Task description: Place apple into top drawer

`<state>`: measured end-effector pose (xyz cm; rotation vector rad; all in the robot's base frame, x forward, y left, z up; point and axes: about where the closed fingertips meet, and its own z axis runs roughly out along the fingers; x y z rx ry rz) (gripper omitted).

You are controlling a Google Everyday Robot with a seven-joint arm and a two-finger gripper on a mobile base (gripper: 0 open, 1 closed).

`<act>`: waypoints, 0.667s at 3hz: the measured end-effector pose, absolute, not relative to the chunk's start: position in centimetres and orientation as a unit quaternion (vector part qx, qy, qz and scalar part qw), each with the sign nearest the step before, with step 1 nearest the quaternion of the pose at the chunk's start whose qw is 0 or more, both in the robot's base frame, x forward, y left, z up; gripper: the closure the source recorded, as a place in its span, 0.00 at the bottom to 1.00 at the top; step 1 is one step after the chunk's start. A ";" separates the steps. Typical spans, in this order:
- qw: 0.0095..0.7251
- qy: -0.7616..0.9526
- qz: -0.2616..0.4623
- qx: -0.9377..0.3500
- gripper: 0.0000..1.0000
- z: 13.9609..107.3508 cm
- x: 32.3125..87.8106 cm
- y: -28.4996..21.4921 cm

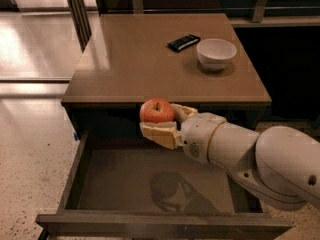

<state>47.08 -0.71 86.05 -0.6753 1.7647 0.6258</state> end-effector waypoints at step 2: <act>0.511 0.797 0.258 -0.195 1.00 76.2 46.4 -7.0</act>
Offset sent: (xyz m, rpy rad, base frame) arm -0.0075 -0.0985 -0.1622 0.0635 0.2445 -0.2308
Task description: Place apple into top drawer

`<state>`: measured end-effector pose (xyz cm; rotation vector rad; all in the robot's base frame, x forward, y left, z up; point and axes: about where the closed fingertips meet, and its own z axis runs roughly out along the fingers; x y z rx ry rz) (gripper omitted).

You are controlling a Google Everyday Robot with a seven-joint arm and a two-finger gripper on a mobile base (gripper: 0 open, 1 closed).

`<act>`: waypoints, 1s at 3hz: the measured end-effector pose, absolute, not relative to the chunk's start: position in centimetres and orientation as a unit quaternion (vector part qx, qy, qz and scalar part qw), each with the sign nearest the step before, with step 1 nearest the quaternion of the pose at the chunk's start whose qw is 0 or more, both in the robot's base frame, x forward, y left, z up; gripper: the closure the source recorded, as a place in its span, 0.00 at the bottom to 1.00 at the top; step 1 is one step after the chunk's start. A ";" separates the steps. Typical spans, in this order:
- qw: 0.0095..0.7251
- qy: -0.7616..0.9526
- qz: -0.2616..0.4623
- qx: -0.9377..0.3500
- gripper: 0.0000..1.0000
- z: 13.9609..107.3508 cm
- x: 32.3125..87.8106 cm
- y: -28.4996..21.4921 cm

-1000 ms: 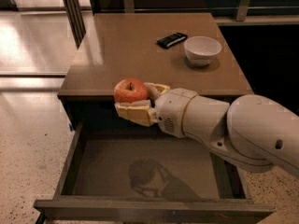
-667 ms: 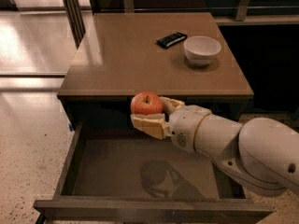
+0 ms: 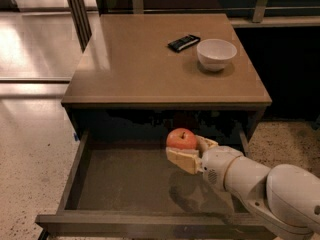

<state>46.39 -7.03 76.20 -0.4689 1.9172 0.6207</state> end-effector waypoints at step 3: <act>0.433 0.849 0.260 -0.158 1.00 65.0 48.6 -9.0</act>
Offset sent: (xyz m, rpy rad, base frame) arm 0.0292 -0.0240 -0.1296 -0.0117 0.2128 -0.0373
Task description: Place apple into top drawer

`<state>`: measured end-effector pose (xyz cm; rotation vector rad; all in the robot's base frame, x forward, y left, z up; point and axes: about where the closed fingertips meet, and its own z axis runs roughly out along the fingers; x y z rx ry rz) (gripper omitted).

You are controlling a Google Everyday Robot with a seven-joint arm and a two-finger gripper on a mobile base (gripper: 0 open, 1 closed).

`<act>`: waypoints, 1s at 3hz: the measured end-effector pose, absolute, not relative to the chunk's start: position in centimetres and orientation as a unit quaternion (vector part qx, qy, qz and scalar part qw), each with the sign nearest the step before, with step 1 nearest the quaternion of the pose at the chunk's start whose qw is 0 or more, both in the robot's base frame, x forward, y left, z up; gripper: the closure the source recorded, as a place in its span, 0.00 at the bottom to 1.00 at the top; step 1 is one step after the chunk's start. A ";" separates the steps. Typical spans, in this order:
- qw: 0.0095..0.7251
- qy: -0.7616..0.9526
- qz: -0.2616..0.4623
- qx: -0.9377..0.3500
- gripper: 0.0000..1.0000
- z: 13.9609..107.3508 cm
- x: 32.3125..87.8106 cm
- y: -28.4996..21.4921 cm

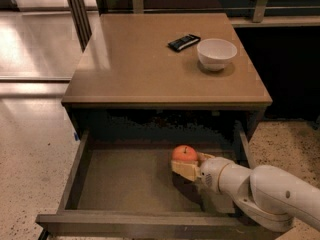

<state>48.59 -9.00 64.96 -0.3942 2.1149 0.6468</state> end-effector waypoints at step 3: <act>0.429 0.850 0.259 -0.160 0.35 64.6 48.7 -8.9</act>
Offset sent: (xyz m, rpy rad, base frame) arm 0.0014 0.0005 -0.0036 -0.0050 0.0060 0.0044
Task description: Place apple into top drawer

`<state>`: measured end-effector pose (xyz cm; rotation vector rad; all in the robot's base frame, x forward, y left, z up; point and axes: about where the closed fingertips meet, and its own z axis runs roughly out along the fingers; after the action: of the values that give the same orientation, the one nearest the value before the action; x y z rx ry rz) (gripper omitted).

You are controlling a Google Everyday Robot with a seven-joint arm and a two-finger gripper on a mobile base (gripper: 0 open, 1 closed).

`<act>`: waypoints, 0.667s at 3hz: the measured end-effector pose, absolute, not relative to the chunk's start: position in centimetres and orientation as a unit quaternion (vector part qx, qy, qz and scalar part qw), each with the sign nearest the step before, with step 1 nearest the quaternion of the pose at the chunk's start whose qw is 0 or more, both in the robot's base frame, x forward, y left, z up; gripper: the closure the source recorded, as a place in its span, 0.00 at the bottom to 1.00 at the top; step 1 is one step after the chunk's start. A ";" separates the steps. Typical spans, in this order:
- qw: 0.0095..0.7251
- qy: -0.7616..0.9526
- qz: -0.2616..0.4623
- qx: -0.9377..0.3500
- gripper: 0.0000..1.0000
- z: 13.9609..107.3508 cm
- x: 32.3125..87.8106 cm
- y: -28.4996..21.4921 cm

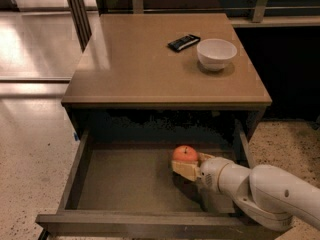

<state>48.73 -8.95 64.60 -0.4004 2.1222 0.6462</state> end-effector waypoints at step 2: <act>0.429 0.850 0.259 -0.160 0.00 64.6 48.7 -8.9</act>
Offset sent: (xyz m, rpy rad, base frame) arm 0.0000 0.0000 0.0000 0.0000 0.0000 0.0000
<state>48.73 -8.94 64.60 -0.4006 2.1222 0.6463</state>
